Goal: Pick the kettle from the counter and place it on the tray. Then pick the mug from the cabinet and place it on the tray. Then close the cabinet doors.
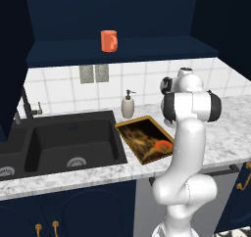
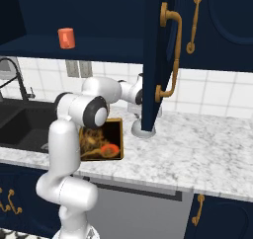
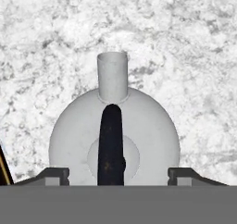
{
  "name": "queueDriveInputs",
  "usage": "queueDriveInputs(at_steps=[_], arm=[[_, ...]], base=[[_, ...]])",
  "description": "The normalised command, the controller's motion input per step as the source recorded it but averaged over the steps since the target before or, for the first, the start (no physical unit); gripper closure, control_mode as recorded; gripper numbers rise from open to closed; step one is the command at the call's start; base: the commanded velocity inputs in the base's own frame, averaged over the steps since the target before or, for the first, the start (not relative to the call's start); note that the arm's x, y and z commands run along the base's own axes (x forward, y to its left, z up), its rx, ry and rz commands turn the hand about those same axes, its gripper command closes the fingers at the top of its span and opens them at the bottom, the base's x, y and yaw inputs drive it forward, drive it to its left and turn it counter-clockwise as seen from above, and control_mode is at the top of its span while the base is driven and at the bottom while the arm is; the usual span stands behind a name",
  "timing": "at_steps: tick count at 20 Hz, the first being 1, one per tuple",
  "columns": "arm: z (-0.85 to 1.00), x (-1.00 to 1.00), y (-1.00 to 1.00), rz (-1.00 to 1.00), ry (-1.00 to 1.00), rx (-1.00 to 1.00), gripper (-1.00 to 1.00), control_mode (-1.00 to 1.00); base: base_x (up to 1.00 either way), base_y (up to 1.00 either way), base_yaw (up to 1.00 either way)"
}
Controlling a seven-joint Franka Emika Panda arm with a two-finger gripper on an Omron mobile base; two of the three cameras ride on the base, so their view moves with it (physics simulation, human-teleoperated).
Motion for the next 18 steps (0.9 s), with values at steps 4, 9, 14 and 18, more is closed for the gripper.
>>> queueDriveInputs(at_steps=[4, 9, 14, 18], arm=[[-0.13, -0.01, 0.01, 0.00, 0.00, 0.00, 1.00, -1.00], [-0.02, -0.26, 0.03, 0.00, 0.00, 0.00, 1.00, -1.00], [0.09, -0.63, 0.08, 0.00, -0.08, 0.00, 1.00, -1.00], [0.46, -0.64, 0.28, 0.00, -0.19, 0.00, 1.00, -1.00]], base=[[0.00, 0.00, 0.00], [0.00, 0.00, 0.00], [0.00, 0.00, 0.00], [0.00, 0.00, 0.00]])
